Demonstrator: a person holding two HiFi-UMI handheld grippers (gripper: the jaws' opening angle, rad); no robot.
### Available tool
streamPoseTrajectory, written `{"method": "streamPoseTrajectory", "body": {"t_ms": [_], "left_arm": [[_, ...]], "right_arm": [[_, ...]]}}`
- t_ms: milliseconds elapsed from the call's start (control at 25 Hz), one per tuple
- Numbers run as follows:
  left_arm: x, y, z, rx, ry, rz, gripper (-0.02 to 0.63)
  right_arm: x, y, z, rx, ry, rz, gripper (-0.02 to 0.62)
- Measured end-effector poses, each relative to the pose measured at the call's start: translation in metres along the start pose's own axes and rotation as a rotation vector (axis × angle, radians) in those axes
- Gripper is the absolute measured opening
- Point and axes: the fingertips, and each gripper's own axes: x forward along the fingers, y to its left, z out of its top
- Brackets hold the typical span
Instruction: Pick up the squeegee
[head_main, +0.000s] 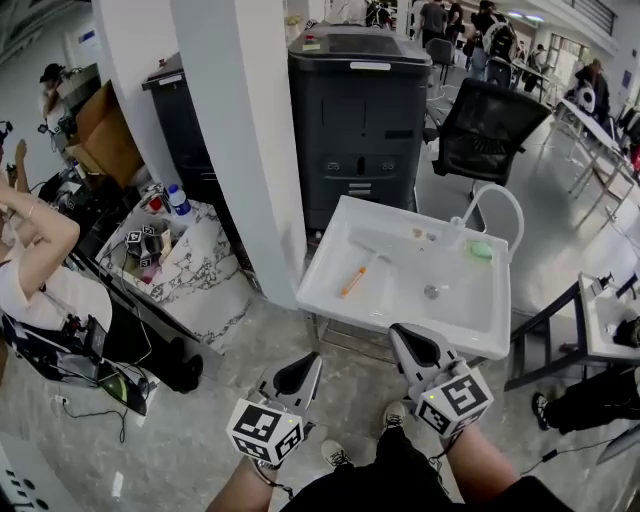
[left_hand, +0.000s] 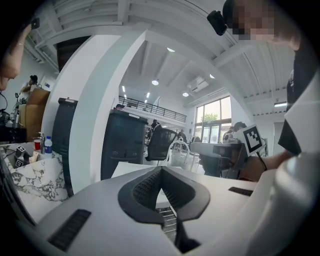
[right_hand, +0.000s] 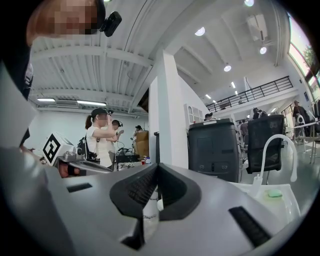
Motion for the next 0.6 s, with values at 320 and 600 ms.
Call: {"method": "streamPoseTrajectory", "body": {"t_ms": [320, 600], "left_arm": [[0.030, 0.006, 0.003, 0.000, 0.014, -0.003, 0.017], [0.082, 0.005, 0.005, 0.007, 0.037, 0.002, 0.016]], "right_arm": [[0.012, -0.032, 0.000, 0.013, -0.003, -0.017, 0.017], [0.021, -0.087, -0.004, 0.035, -0.001, -0.021, 0.017]]}}
